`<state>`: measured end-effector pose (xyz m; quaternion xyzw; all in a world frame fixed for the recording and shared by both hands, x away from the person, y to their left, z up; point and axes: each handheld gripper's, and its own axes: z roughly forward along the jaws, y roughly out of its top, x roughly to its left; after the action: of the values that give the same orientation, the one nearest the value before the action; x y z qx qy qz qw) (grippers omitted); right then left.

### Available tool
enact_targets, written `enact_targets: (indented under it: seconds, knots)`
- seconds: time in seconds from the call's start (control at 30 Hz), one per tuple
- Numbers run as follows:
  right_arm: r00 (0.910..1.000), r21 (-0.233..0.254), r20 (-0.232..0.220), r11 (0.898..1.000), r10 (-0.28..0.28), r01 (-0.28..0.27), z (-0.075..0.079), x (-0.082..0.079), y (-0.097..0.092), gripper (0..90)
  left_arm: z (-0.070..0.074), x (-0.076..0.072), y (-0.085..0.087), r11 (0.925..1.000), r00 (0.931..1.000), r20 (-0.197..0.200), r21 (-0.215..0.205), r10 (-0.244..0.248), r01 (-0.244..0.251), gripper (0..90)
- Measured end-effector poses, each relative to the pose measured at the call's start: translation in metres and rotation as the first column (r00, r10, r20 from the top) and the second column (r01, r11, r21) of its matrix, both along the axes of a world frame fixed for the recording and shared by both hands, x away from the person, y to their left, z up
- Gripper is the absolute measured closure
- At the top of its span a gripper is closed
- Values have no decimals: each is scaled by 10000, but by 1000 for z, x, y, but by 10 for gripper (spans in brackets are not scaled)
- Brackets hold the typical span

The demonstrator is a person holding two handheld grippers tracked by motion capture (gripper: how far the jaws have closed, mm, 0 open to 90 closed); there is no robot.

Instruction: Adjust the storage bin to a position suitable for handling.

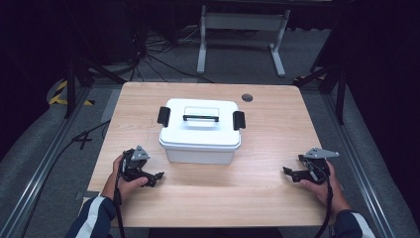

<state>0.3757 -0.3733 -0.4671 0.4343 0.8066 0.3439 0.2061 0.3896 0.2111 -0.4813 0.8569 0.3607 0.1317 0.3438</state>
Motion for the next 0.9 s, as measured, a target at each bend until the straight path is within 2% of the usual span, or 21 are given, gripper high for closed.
enact_targets:
  seconds: [0.27,0.3,0.33,0.43,0.53,0.57,0.6,0.7,0.77,0.87,0.9]
  knots:
    - [9998,-215,-161,9997,79,-82,3,-1,-1,156,0,0,0,10000,10000,-4,-1,-18,18,1]
    - [9993,-382,-152,9987,338,-344,4,-1,0,190,0,0,0,10000,10000,1,-2,-20,20,1]
    - [9985,-351,-212,9981,505,-512,6,-1,0,237,0,0,0,10000,10000,-2,1,-19,19,1]
    - [9943,-405,-137,9935,1056,-1061,13,-2,6,279,0,0,0,10000,10000,16,-25,-22,22,2]
    - [9920,-293,9,9916,1261,-1260,22,-1,8,292,-1,0,0,10000,10000,90,-27,22,-22,2]
    - [9879,-270,240,9879,1535,-1528,33,1,10,298,-1,-1,0,10000,10000,58,-34,30,-30,2]
    - [9879,-270,240,9879,1535,-1528,33,1,10,298,-1,-1,0,10000,10000,58,-34,30,-30,2]
    - [9811,-444,364,9811,1898,-1882,47,3,16,309,-1,-1,1,10000,9999,98,-21,25,-24,3]
    - [9714,-613,537,9717,2314,-2281,65,4,22,325,-1,-1,1,10000,9999,134,14,-13,13,6]
    - [9617,-601,630,9629,2666,-2630,83,7,30,327,-1,-1,1,10000,9999,134,1,-4,4,5]
    - [9617,-601,630,9629,2666,-2630,83,7,30,327,-1,-1,1,10000,9999,134,1,-4,4,5]
